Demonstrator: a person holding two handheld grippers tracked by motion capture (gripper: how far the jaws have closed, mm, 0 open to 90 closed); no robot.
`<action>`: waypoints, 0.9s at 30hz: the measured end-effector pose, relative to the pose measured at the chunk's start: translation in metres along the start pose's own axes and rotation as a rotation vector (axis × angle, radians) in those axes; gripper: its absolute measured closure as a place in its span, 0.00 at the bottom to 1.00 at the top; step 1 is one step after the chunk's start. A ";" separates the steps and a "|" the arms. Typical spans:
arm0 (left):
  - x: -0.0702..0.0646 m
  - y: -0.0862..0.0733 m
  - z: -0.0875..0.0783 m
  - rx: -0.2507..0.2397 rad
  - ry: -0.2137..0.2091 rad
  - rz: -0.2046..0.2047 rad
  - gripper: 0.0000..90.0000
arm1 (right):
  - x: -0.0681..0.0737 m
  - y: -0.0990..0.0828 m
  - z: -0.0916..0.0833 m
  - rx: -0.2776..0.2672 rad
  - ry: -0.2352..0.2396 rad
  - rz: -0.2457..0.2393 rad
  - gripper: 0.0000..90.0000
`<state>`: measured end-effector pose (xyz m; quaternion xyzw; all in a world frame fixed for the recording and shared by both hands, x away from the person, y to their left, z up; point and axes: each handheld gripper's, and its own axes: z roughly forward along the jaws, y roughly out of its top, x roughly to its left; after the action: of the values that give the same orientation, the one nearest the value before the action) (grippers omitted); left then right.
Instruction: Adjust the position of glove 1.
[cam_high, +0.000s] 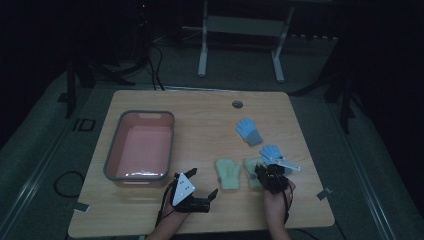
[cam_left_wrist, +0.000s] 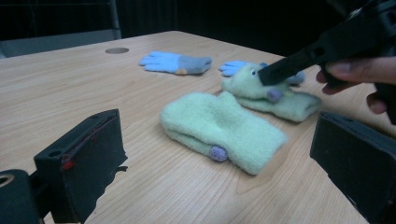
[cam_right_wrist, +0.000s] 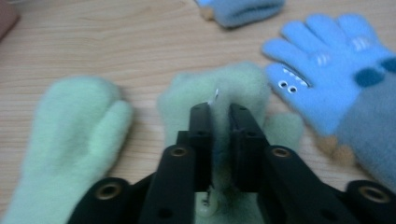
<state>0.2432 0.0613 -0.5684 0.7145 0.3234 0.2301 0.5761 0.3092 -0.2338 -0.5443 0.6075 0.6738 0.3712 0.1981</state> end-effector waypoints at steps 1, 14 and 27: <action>0.000 0.000 0.000 0.000 0.000 -0.001 0.04 | -0.001 -0.001 0.002 -0.001 -0.006 0.002 0.84; 0.000 0.000 0.000 0.002 -0.006 0.000 0.04 | -0.006 0.003 0.000 0.034 0.014 -0.077 0.69; -0.001 0.000 0.000 -0.001 0.001 0.000 0.04 | -0.020 0.028 -0.012 0.076 0.126 -0.314 0.65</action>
<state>0.2429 0.0608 -0.5684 0.7144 0.3235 0.2305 0.5762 0.3224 -0.2566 -0.5195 0.4773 0.7851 0.3471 0.1879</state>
